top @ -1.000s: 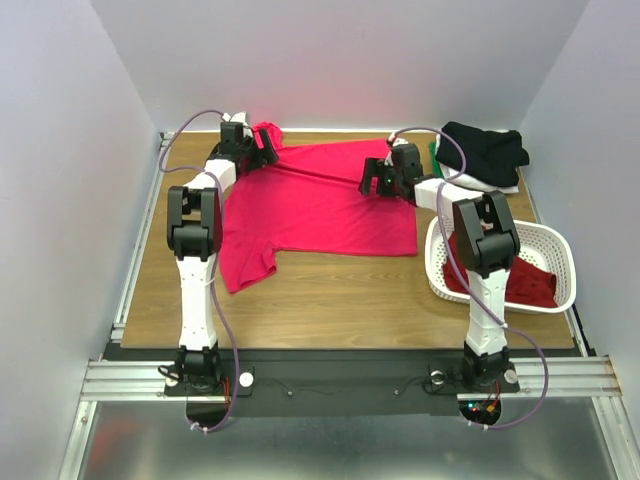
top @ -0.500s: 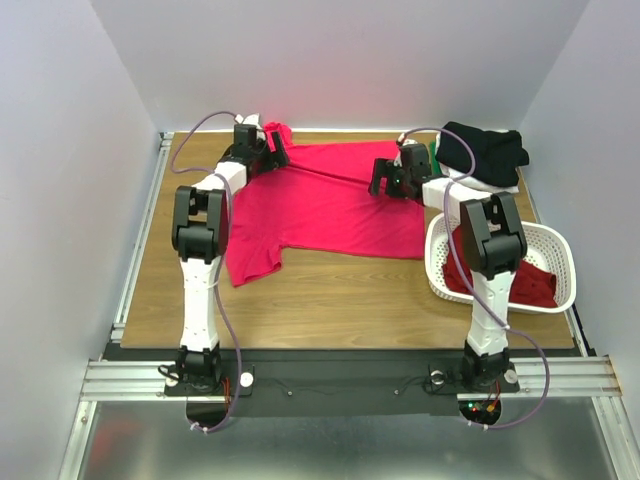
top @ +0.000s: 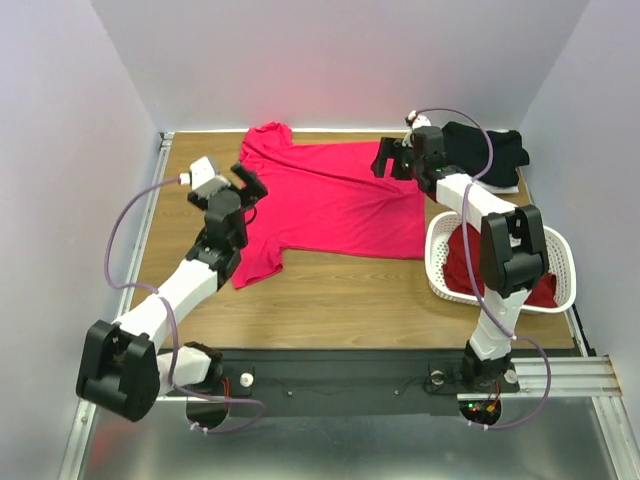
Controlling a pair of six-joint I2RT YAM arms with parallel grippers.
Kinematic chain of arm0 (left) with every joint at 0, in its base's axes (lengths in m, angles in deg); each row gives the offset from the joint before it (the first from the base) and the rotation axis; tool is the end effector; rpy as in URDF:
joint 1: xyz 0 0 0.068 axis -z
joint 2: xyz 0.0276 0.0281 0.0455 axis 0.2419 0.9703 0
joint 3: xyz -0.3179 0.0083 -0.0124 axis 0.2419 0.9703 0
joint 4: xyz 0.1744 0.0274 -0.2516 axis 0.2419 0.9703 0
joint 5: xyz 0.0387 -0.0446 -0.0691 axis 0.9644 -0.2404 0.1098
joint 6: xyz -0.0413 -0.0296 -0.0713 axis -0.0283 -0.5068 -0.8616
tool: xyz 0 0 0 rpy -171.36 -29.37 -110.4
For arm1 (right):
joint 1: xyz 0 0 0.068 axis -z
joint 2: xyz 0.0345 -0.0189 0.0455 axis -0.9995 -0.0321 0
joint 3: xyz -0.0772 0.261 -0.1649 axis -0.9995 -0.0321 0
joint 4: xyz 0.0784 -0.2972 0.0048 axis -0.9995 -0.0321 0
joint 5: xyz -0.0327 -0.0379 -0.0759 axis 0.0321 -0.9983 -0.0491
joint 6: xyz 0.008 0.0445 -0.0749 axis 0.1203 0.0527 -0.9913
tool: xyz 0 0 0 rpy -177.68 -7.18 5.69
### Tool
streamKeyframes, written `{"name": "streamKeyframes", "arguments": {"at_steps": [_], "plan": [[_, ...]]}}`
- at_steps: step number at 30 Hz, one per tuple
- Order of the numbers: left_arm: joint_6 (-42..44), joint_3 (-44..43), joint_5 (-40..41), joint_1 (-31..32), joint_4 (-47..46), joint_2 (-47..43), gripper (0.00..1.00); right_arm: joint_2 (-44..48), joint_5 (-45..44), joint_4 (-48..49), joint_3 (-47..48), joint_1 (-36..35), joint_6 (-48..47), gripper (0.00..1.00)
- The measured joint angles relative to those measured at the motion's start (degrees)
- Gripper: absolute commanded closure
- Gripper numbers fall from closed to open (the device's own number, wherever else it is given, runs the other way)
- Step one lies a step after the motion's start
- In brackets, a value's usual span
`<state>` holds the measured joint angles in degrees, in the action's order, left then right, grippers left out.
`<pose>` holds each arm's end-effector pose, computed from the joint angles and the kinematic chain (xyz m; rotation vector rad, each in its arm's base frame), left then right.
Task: Fold and stack the t-shirts
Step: Flatten the tshirt out
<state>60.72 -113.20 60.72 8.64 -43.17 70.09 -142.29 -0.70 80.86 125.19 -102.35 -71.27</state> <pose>0.3233 -0.0918 0.3349 -0.4799 1.4618 -0.2772 0.5285 0.1424 0.2482 -0.0613 2.1009 0.4190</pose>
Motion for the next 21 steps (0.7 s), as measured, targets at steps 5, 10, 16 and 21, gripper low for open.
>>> {"name": "streamKeyframes", "arguments": {"at_steps": [5,10,16,21], "plan": [[-5.57,5.53,3.85,-1.11,9.01,-1.09,0.03,0.85,2.69,2.34,-2.43,0.00,0.00,0.00],[-14.69,3.21,7.39,-0.02,24.63,1.95,0.01,3.02,2.01,1.81,-6.40,0.09,-0.04,0.00],[-28.59,1.03,7.26,1.38,39.80,4.85,0.02,6.99,0.13,2.38,-8.02,1.49,-0.15,0.00],[-36.52,5.35,4.98,1.40,45.20,1.70,0.06,7.87,-0.11,3.26,-8.39,3.82,0.22,0.00]]}}
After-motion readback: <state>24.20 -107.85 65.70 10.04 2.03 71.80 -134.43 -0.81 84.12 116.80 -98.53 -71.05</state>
